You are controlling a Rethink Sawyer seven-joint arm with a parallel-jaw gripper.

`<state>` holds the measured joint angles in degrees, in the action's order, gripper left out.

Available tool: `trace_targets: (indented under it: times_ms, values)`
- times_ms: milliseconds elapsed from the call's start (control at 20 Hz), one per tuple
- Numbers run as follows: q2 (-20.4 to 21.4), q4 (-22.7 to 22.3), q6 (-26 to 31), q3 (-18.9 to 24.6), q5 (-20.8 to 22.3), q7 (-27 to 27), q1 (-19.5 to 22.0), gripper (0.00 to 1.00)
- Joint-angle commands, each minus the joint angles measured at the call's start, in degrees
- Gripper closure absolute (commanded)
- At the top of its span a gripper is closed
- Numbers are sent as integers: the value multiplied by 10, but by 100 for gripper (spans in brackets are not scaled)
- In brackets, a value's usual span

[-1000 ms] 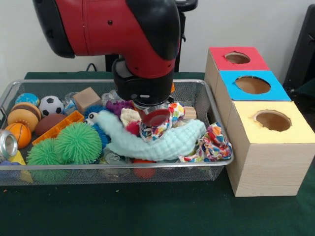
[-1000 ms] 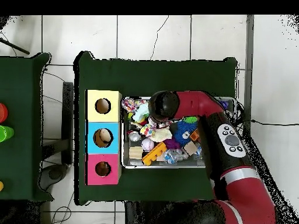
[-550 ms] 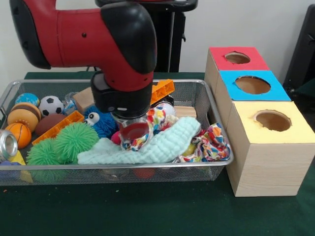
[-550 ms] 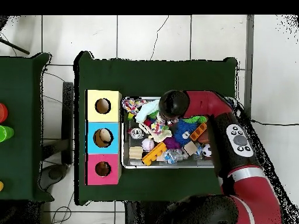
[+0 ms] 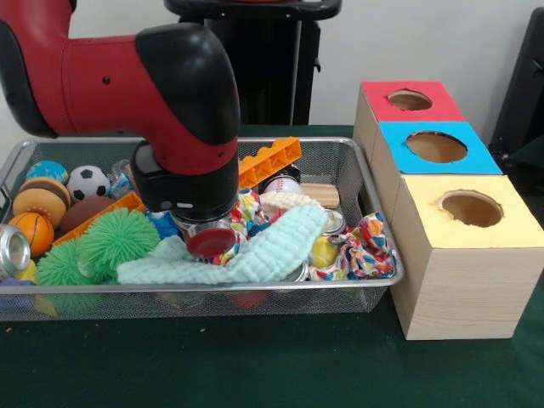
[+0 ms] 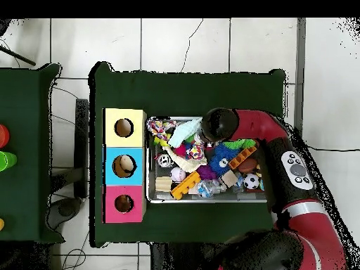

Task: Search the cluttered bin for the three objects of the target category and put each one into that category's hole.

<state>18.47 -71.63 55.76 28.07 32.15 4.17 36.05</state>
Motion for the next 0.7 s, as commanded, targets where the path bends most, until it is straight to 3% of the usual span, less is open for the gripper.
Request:
trace_targets:
  times_ms: [50, 700]
  values:
    - [-62, 35, -30, 29, 65, 134, 27, 100]
    - [-61, 55, 30, 54, 67, 193, 51, 100]
